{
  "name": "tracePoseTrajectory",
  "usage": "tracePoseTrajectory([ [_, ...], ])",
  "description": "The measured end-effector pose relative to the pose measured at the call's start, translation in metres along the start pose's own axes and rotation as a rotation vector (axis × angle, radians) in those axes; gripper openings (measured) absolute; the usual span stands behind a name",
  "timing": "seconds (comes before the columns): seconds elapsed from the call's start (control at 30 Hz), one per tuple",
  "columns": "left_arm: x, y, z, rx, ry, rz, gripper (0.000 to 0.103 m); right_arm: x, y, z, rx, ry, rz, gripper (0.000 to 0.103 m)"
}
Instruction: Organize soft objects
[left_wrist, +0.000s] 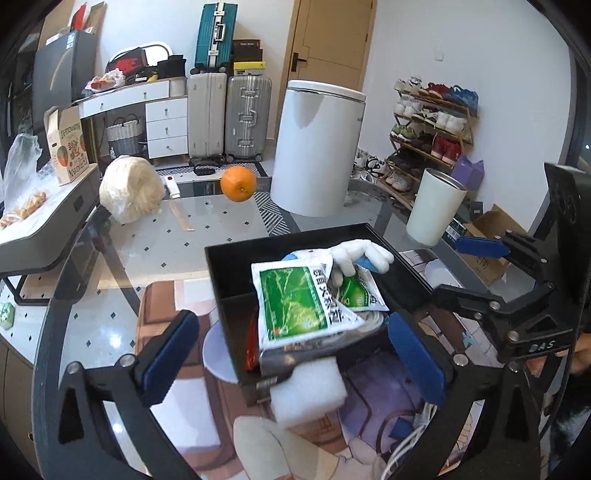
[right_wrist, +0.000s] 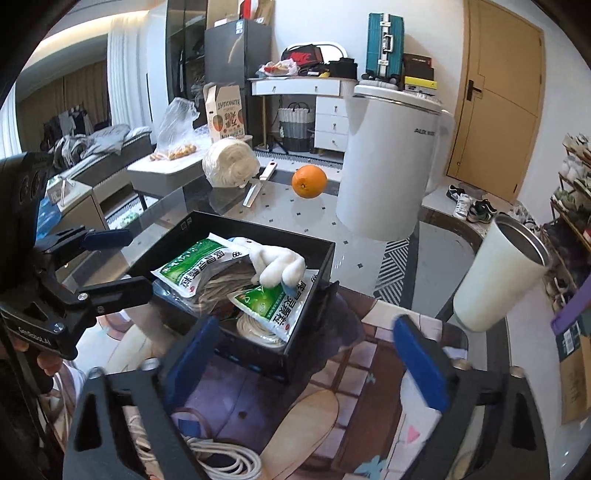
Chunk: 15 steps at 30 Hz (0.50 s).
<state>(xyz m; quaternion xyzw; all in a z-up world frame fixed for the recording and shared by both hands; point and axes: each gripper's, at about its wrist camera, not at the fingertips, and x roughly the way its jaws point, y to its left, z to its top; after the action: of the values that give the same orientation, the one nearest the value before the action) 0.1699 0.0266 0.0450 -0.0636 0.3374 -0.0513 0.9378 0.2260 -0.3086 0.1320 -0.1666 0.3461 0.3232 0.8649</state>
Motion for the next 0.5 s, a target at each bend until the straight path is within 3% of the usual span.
tracePoseTrajectory([
  [0.5, -0.043, 0.001, -0.031, 0.0, -0.079, 0.104, 0.103, -0.032, 0.016, -0.037, 0.028, -0.024, 0.024, 0.102],
])
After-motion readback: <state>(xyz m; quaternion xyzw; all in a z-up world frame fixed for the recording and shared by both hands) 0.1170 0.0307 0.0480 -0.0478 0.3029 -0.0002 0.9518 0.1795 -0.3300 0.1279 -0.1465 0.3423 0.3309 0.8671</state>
